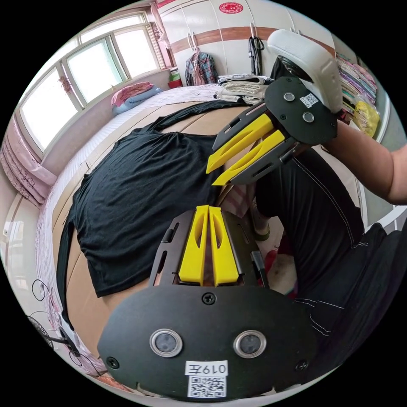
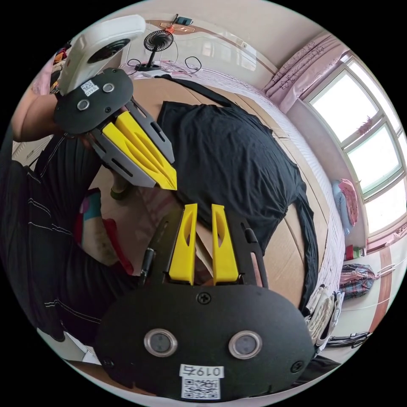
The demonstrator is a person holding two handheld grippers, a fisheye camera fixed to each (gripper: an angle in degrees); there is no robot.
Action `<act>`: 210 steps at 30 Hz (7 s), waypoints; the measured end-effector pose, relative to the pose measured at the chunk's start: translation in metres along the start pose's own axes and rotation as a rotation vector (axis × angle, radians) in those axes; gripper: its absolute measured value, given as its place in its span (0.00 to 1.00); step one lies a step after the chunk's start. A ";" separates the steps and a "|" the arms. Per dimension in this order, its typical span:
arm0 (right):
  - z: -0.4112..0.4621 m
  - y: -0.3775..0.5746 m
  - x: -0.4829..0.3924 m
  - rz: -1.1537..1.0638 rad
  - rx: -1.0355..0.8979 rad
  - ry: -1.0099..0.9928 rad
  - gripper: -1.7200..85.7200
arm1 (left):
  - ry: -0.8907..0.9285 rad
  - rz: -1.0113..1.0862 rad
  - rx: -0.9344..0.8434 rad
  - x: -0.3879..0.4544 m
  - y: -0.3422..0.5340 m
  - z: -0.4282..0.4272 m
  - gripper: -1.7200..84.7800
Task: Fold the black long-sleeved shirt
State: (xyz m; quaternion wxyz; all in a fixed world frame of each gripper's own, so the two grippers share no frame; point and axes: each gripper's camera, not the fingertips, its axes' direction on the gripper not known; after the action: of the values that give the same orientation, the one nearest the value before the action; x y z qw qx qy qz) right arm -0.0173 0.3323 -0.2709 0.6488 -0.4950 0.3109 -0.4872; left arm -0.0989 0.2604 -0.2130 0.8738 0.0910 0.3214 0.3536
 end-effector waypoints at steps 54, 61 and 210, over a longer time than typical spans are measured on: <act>-0.083 -0.031 0.135 0.713 0.009 0.039 0.07 | 0.056 -0.938 -0.026 -0.364 0.405 0.070 0.04; -0.070 -0.025 0.196 0.964 -0.120 0.008 0.11 | 0.040 -0.936 -0.037 -0.373 0.410 0.091 0.04; -0.145 -0.610 1.001 0.266 0.072 -0.336 0.08 | 0.181 -0.519 -0.016 -0.824 0.140 0.716 0.13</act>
State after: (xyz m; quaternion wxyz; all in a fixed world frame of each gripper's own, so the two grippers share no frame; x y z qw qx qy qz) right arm -0.0119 -0.6791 0.3392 0.7674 -0.5002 0.2436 -0.3188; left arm -0.1767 -0.1459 0.8069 0.9035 -0.0332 0.4081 0.1269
